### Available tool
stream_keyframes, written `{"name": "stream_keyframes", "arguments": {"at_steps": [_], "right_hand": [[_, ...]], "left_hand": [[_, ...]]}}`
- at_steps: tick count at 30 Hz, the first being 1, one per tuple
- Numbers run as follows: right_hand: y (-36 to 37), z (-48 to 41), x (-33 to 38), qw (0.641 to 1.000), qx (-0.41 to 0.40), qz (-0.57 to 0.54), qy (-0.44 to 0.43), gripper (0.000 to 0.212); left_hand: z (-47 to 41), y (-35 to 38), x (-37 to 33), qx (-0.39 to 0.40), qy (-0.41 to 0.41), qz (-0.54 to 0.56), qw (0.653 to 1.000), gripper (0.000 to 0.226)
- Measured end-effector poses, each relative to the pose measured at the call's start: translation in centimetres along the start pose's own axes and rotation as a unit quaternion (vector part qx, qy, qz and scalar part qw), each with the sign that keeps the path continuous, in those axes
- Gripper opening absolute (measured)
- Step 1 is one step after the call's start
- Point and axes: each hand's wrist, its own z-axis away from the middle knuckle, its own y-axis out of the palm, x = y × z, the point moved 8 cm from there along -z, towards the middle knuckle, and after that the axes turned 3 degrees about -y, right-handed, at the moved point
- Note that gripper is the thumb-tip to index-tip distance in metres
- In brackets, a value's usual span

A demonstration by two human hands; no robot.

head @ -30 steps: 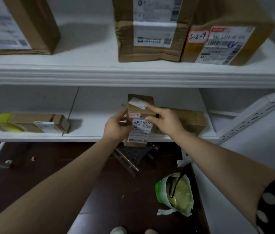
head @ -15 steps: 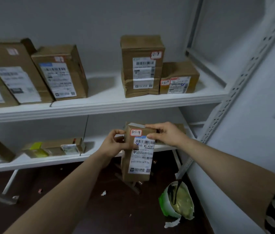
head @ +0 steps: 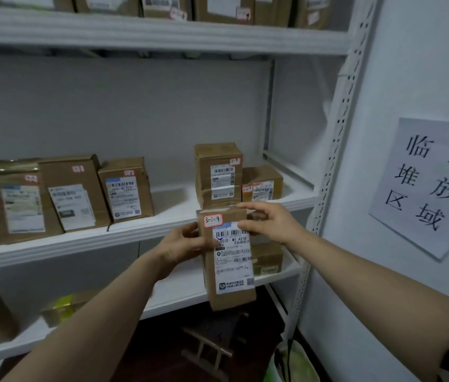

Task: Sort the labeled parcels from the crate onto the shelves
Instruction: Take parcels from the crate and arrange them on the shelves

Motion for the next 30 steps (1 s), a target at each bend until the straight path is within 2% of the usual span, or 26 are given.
{"name": "stream_keyframes", "arguments": {"at_steps": [3, 7, 11, 15, 22, 30], "right_hand": [[-0.7, 0.8, 1.1, 0.999, 0.002, -0.035, 0.007, 0.077], [-1.0, 2.0, 1.4, 0.997, 0.043, -0.052, 0.033, 0.057], [-1.0, 2.7, 2.0, 0.992, 0.084, -0.078, 0.050, 0.064], [-1.2, 3.2, 3.3, 0.985, 0.099, -0.134, 0.048, 0.056], [-2.3, 3.1, 5.6, 0.985, 0.066, -0.158, 0.030, 0.064], [-4.8, 2.5, 8.5, 0.975, -0.002, -0.224, -0.005, 0.050]], "left_hand": [[1.2, -0.2, -2.9, -0.034, 0.019, 0.026, 0.999, 0.035], [2.3, 0.3, -6.1, -0.039, 0.038, 0.034, 0.998, 0.034], [3.1, 1.0, -8.6, -0.036, 0.059, 0.041, 0.997, 0.035], [3.8, 1.5, -10.8, -0.038, 0.075, 0.044, 0.995, 0.035], [4.7, 2.0, -13.4, -0.047, 0.105, 0.030, 0.993, 0.058], [4.8, 3.8, -14.9, -0.016, 0.092, -0.026, 0.995, 0.060]]}}
